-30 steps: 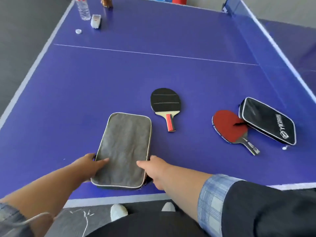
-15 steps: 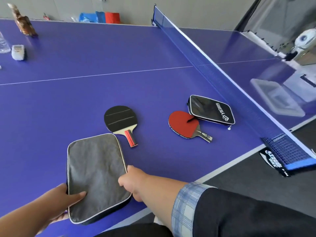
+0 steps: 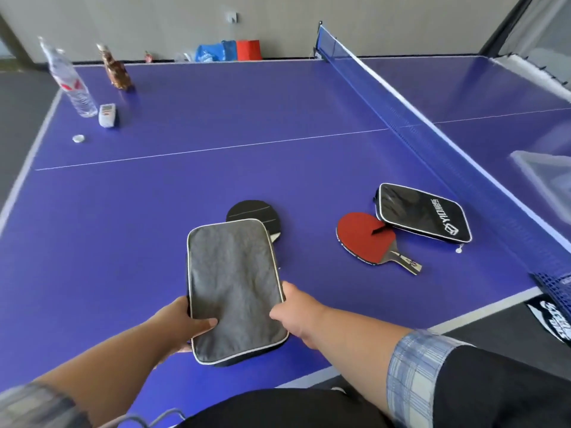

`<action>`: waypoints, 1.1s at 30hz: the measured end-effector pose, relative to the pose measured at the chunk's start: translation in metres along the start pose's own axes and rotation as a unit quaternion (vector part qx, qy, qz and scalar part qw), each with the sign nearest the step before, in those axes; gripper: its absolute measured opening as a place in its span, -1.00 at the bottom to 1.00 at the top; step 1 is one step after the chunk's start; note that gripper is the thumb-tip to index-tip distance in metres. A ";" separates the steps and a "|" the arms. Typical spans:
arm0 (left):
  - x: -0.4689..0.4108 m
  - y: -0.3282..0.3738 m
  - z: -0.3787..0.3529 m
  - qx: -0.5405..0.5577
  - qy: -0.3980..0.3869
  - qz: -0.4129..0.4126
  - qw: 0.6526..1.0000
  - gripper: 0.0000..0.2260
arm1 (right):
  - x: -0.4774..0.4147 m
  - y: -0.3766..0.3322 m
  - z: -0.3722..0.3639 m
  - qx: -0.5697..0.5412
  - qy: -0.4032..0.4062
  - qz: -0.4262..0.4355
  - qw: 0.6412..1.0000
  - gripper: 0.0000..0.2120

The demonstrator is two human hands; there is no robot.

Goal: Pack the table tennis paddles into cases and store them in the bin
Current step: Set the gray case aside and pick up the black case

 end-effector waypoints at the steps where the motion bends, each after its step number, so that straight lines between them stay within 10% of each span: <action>1: 0.001 -0.006 0.006 -0.002 0.019 0.003 1.000 -0.63 | -0.005 -0.002 -0.008 0.019 -0.008 0.009 1.000 -0.67; 18: -0.011 -0.137 0.061 -0.125 0.125 0.097 0.979 -0.59 | -0.048 0.011 -0.152 0.198 -0.079 0.011 0.977 -0.32; 25: -0.018 -0.114 0.071 -0.108 0.169 0.158 0.967 -0.29 | -0.042 -0.008 -0.118 0.267 -0.040 0.017 0.963 -0.27; 33: -0.023 0.014 0.059 -0.201 0.265 -0.020 0.943 -0.45 | -0.033 -0.029 0.015 0.172 0.133 0.055 0.975 -0.42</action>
Point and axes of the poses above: each hand's wrist, its own x-axis away from the middle knuckle, its own z-axis out of the back of the hand, y = z × x, the point moved 3 cm from there along -x, towards the middle knuckle, and after that the axes turned 15 degrees about -x, right-handed, at the moved point
